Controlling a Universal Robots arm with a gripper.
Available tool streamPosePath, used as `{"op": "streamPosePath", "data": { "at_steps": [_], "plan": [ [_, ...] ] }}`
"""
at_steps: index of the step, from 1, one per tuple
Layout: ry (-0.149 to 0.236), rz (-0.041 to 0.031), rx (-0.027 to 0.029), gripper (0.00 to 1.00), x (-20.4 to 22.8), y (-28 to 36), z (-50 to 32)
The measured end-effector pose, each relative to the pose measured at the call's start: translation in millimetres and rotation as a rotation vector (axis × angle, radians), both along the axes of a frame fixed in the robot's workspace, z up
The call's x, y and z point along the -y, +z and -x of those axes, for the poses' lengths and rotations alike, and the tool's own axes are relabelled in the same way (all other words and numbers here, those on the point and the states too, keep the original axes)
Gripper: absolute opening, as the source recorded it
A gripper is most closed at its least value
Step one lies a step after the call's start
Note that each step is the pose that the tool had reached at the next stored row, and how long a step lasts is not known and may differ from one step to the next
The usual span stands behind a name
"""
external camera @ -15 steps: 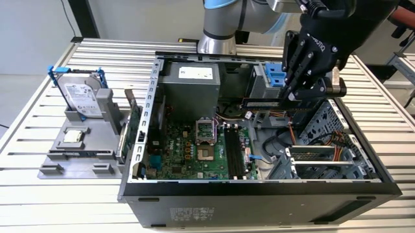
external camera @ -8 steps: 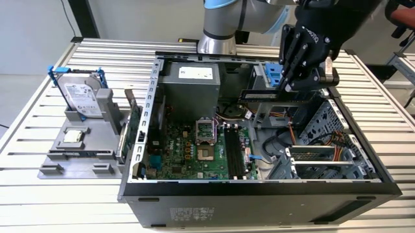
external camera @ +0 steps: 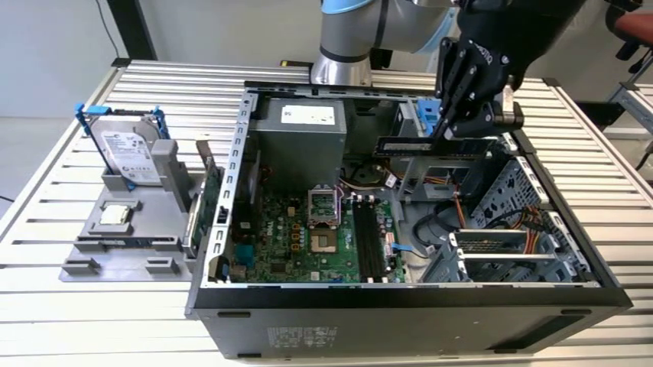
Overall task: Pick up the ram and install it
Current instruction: 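Pick up the ram and move it above insertion slot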
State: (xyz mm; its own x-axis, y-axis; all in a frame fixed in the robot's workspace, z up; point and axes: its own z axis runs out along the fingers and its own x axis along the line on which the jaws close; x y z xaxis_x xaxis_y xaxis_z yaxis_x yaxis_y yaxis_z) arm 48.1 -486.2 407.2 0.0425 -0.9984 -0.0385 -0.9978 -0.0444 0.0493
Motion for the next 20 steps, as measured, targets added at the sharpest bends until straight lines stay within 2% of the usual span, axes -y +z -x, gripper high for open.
{"op": "streamPosePath", "data": {
  "at_steps": [4, 13, 15, 20],
  "plan": [
    [-0.005, 0.0002, 0.0183, 0.00, -3.3, -1.1, 0.9],
    [-0.048, 0.0006, 0.0184, 0.00, -6.8, -2.8, 3.1],
    [-0.051, 0.0007, 0.0184, 0.00, -10.4, -2.9, 3.2],
    [-0.051, 0.0007, 0.0185, 0.00, -24.2, -3.0, 3.1]
  ]
}}
